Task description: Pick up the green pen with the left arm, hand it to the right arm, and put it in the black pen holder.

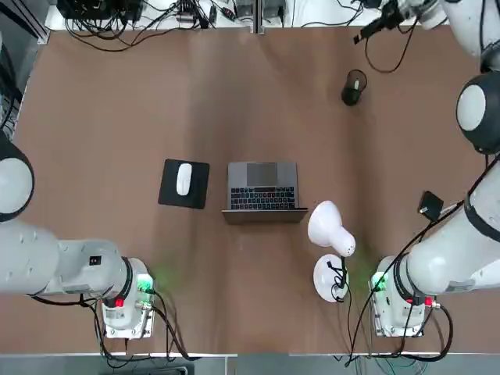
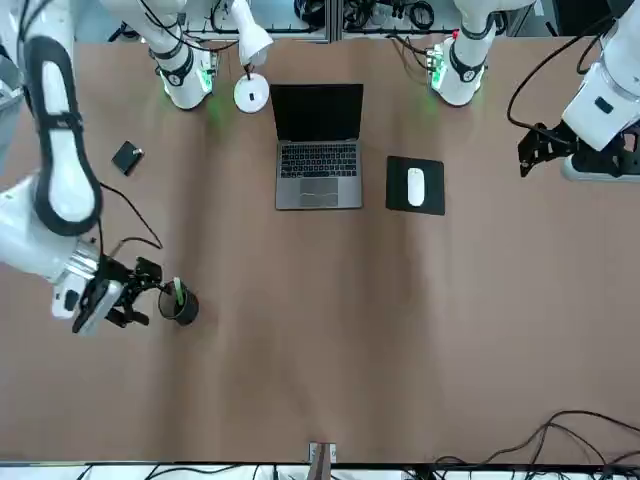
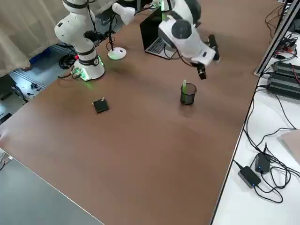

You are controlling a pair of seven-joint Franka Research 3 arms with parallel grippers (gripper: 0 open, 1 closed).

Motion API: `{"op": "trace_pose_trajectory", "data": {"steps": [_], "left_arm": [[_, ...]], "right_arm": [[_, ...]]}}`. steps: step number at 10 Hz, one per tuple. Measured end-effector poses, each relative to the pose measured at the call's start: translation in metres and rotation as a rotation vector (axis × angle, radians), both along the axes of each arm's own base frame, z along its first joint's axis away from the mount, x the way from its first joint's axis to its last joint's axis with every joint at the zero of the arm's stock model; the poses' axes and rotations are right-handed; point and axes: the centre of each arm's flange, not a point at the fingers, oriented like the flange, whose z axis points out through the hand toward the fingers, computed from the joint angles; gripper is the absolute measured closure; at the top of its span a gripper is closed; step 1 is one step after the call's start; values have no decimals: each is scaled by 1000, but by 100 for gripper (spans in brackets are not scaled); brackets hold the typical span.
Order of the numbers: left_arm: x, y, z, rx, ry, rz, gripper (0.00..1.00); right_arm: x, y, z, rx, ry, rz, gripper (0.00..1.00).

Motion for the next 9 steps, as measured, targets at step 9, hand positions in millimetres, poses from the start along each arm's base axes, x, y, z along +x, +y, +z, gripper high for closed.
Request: {"op": "trace_pose_trajectory", "data": {"steps": [9], "left_arm": [[6, 5, -2, -44, -1, 47, 0]], "right_arm": [[-76, -30, 226, -457, 258, -387, 0]]}}
